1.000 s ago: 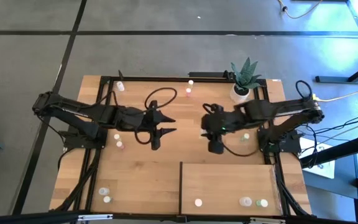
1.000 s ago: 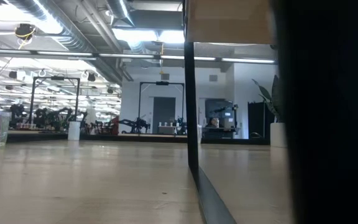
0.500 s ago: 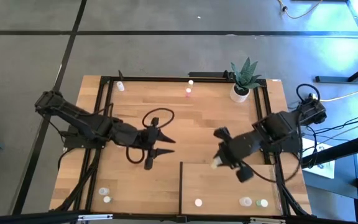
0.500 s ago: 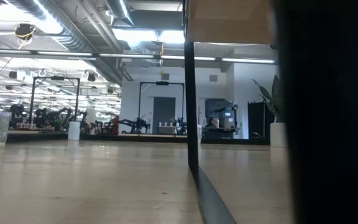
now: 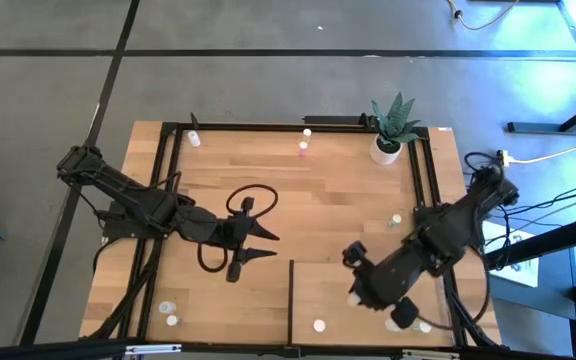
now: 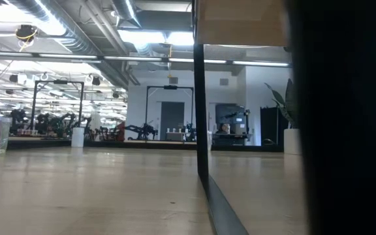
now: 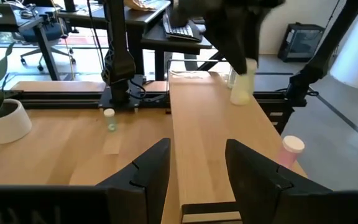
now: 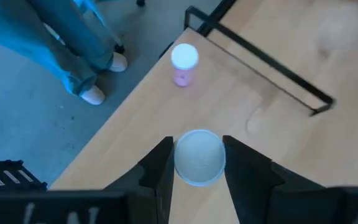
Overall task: Pick and place medicine bottles onto shelf by color
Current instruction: Put the bottom yellow pill bottle on the shelf
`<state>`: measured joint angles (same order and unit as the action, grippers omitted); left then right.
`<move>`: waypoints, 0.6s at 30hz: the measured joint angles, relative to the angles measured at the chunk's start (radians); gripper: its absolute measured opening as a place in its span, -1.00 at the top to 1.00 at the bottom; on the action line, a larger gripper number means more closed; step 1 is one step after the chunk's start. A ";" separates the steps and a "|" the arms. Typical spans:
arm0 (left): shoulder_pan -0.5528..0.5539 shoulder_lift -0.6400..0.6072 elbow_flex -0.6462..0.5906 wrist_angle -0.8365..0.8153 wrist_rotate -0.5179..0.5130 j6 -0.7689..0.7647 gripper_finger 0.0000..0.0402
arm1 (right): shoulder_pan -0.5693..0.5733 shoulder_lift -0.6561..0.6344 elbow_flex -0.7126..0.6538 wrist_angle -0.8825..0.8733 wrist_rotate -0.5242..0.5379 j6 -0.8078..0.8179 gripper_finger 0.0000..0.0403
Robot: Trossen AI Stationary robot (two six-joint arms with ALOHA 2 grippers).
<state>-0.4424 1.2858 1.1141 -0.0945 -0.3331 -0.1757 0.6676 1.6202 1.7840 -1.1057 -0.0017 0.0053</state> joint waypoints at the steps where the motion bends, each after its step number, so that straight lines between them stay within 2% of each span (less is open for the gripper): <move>1: -0.002 0.000 0.000 0.000 0.000 0.000 0.27 | 0.006 0.014 0.000 0.004 0.000 0.015 0.38; 5: -0.019 0.000 0.000 -0.001 0.006 0.003 0.27 | 0.030 0.068 -0.001 0.027 -0.032 0.053 0.38; 9: -0.041 0.000 0.000 -0.001 0.064 0.037 0.27 | 0.050 0.113 -0.001 0.031 -0.046 0.069 0.38; 18: -0.062 0.000 0.000 -0.001 0.062 0.037 0.27 | 0.051 0.160 -0.001 0.035 -0.045 0.069 0.38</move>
<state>-0.5049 1.2858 1.1141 -0.0959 -0.2707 -0.1385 0.7185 1.7806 1.7828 -1.0706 -0.0463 0.0738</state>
